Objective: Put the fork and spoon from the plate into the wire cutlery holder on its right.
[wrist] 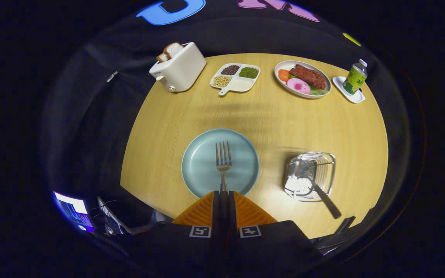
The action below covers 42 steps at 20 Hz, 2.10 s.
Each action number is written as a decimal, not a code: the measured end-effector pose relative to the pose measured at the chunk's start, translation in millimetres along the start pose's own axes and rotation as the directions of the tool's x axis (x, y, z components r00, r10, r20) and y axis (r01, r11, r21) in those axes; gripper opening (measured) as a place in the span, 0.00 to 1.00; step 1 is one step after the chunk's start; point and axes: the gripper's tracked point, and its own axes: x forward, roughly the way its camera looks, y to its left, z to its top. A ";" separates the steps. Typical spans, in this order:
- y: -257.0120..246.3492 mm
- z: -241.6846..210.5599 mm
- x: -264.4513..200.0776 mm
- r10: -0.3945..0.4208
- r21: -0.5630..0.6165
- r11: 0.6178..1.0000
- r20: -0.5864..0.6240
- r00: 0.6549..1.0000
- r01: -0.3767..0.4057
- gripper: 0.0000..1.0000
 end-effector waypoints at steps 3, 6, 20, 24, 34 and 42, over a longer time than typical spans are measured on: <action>-55.4 2.2 -39.6 -0.076 -0.005 0.997 -0.020 0.997 0.076 0.12; -92.9 -9.3 -55.5 -0.115 -0.015 0.993 -0.116 0.987 0.114 0.12; -131.1 -17.2 17.5 -0.223 -0.156 0.973 -0.471 0.854 0.169 0.12; -133.2 -10.8 31.1 -0.232 -0.158 0.972 -0.487 0.842 0.176 0.16; -132.9 28.1 -2.4 -0.196 -0.073 0.979 -0.122 0.973 0.188 1.00; -154.0 87.8 -90.4 -0.345 -0.006 0.926 0.393 0.852 0.378 1.00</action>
